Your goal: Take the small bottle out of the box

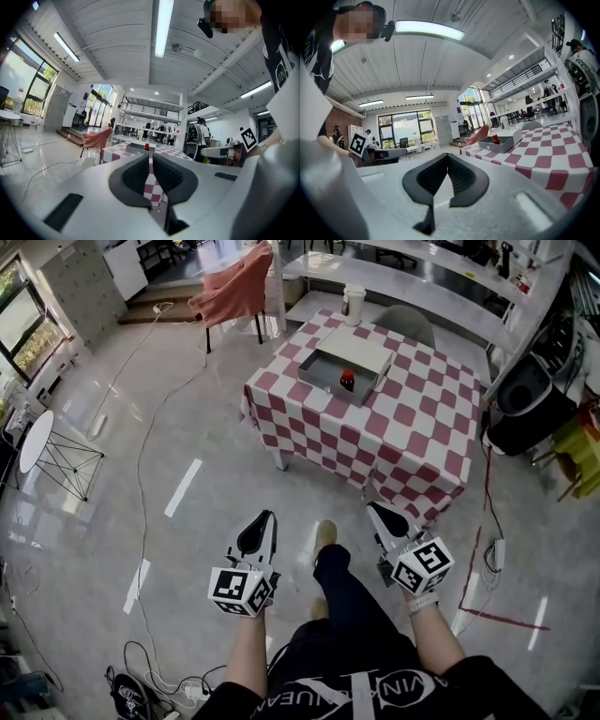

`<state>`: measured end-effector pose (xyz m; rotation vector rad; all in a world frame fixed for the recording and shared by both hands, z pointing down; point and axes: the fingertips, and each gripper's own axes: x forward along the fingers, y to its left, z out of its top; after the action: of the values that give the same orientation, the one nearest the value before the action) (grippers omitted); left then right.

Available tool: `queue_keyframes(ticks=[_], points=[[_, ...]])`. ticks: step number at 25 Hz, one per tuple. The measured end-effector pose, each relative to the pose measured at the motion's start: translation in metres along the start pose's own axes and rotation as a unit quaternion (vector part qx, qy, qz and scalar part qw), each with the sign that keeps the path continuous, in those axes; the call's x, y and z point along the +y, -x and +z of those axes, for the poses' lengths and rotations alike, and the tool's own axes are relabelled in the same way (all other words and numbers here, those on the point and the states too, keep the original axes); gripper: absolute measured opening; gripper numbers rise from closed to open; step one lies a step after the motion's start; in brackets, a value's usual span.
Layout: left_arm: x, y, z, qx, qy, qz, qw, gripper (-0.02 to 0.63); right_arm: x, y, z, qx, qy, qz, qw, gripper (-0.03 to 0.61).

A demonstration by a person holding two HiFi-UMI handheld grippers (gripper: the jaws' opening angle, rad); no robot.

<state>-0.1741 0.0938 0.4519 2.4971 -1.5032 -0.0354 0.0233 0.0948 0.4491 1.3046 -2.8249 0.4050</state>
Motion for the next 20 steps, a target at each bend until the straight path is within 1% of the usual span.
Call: queue_keyframes(ticks=[4,9,14,17,20], points=[[0.018,-0.004,0.000,0.005,0.006,0.013,0.9999,0.028,-0.001,-0.019,0.001,0.002,-0.005,0.008,1.000,0.005],[0.041,-0.029,0.016,-0.003,0.000,0.017,0.9999,0.028,-0.014,-0.053,0.014,0.002,0.000,0.022,1.000,0.005],[0.067,-0.059,0.032,-0.004,0.001,0.014,0.9999,0.028,-0.039,-0.093,0.031,-0.021,-0.009,0.002,1.000,0.005],[0.077,-0.089,0.039,-0.011,0.008,0.011,0.9998,0.028,-0.058,-0.112,0.038,-0.013,0.007,-0.004,1.000,0.005],[0.079,-0.119,0.044,-0.005,0.009,-0.005,0.9999,0.028,-0.077,-0.125,0.043,-0.007,0.007,-0.014,1.000,0.005]])
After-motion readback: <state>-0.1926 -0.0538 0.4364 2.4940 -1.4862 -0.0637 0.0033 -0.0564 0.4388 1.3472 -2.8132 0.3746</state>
